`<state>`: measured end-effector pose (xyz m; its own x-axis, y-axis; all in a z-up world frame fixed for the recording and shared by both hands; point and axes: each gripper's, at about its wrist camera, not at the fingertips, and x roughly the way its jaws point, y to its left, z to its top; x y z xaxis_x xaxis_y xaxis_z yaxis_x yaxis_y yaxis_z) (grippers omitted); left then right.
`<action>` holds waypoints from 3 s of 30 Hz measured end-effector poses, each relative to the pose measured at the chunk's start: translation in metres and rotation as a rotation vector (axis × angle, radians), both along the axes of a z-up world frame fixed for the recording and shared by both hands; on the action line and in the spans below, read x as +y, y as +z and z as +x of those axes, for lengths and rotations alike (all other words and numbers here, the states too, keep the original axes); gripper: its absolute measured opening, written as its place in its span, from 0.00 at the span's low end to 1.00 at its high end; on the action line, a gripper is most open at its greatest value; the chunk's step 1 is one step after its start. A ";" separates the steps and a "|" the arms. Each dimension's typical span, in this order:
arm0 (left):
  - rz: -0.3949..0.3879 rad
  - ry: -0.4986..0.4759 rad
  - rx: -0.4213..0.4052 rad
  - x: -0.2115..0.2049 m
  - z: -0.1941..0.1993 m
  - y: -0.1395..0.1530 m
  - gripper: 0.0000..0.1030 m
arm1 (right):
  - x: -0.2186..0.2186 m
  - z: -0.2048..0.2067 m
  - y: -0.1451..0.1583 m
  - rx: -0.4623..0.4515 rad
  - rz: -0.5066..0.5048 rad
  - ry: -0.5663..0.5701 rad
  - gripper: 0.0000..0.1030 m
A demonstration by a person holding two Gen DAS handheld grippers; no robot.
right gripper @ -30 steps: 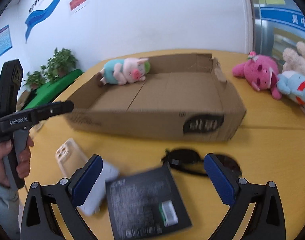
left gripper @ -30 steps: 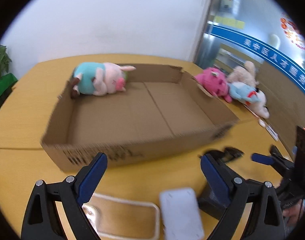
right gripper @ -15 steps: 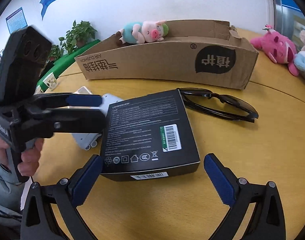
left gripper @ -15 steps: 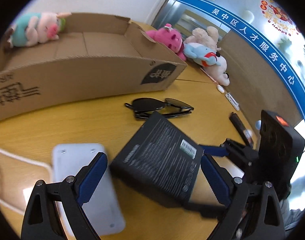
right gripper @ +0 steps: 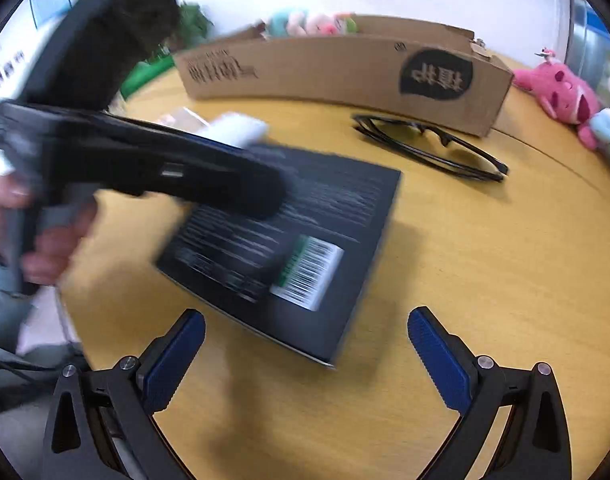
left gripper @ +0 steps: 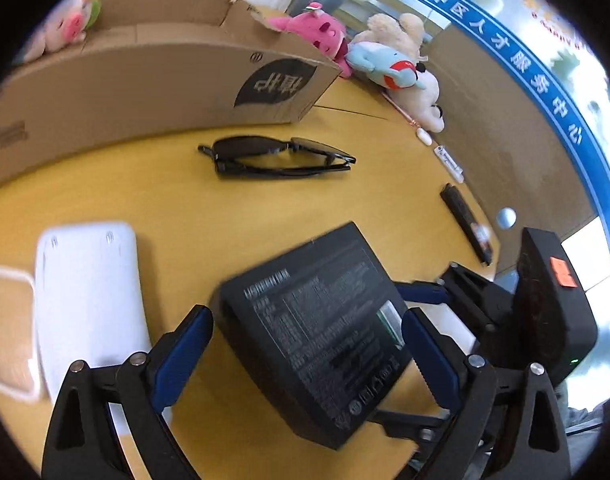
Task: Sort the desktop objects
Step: 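Move both tools to the black UGREEN box and close on its sides, then lift the black box with both tools and carry it into the cardboard box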
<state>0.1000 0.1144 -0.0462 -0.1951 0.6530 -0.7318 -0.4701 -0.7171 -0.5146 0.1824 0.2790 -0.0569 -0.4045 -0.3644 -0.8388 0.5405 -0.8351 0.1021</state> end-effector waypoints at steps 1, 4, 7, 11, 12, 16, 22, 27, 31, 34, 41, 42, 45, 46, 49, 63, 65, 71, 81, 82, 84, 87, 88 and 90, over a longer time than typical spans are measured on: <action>0.010 0.008 -0.016 -0.001 0.001 -0.002 0.93 | -0.002 0.000 -0.001 0.010 0.009 -0.002 1.00; -0.051 0.016 0.006 0.010 0.007 -0.005 0.93 | -0.012 0.002 0.002 0.004 -0.056 0.023 0.99; -0.089 0.009 0.013 0.014 0.011 -0.007 0.92 | -0.025 0.011 0.006 0.073 -0.007 0.054 0.97; -0.091 0.007 0.024 0.019 0.017 -0.007 0.88 | -0.019 0.004 0.001 0.071 0.027 0.008 0.90; -0.089 0.014 0.030 0.018 0.017 -0.007 0.88 | -0.017 0.000 0.000 0.057 0.019 -0.010 0.90; -0.070 0.019 0.055 0.014 0.016 -0.002 0.87 | -0.020 -0.004 -0.003 0.069 0.037 -0.041 0.90; -0.021 0.043 0.140 0.001 0.013 0.027 0.85 | -0.019 -0.004 0.017 0.135 -0.020 -0.105 0.90; 0.001 0.094 0.209 -0.020 0.008 0.058 0.85 | -0.038 -0.010 0.048 0.221 -0.008 -0.063 0.90; 0.000 0.140 0.278 -0.035 0.001 0.089 0.85 | -0.057 -0.019 0.077 0.293 -0.007 -0.011 0.90; 0.005 0.176 0.337 -0.051 -0.006 0.113 0.85 | -0.076 -0.030 0.101 0.350 -0.008 0.021 0.90; 0.004 0.218 0.446 -0.078 -0.027 0.157 0.85 | -0.115 -0.060 0.146 0.445 -0.013 0.071 0.90; -0.001 0.224 0.458 -0.081 -0.032 0.163 0.85 | -0.118 -0.064 0.153 0.456 -0.020 0.078 0.90; -0.008 0.238 0.483 -0.089 -0.046 0.175 0.85 | -0.128 -0.077 0.169 0.482 -0.038 0.098 0.90; -0.013 0.240 0.493 -0.089 -0.051 0.179 0.85 | -0.133 -0.082 0.173 0.500 -0.028 0.106 0.90; -0.026 0.251 0.531 -0.092 -0.067 0.191 0.85 | -0.139 -0.097 0.182 0.529 -0.018 0.119 0.90; -0.012 0.248 0.555 -0.090 -0.193 0.203 0.85 | -0.136 -0.221 0.203 0.532 -0.050 0.139 0.90; -0.014 0.243 0.549 -0.084 -0.216 0.199 0.85 | -0.131 -0.247 0.204 0.518 -0.056 0.129 0.90; -0.062 0.247 0.466 -0.064 -0.288 0.169 0.85 | -0.118 -0.325 0.184 0.437 -0.068 0.140 0.90; -0.207 0.262 0.192 -0.034 -0.373 0.066 0.81 | -0.122 -0.439 0.081 0.131 -0.022 0.139 0.92; -0.205 0.269 0.145 -0.033 -0.378 0.056 0.80 | -0.121 -0.447 0.069 0.093 -0.027 0.125 0.92; -0.185 0.268 0.078 -0.035 -0.384 0.044 0.72 | -0.119 -0.457 0.052 0.026 -0.041 0.088 0.92; -0.175 0.262 0.011 -0.037 -0.386 0.035 0.72 | -0.116 -0.463 0.032 -0.050 -0.007 0.023 0.92; -0.196 0.271 0.017 -0.038 -0.385 0.036 0.72 | -0.116 -0.464 0.028 -0.077 0.005 0.013 0.92; -0.222 0.288 0.032 -0.043 -0.378 0.043 0.72 | -0.114 -0.463 0.027 -0.099 0.025 -0.016 0.92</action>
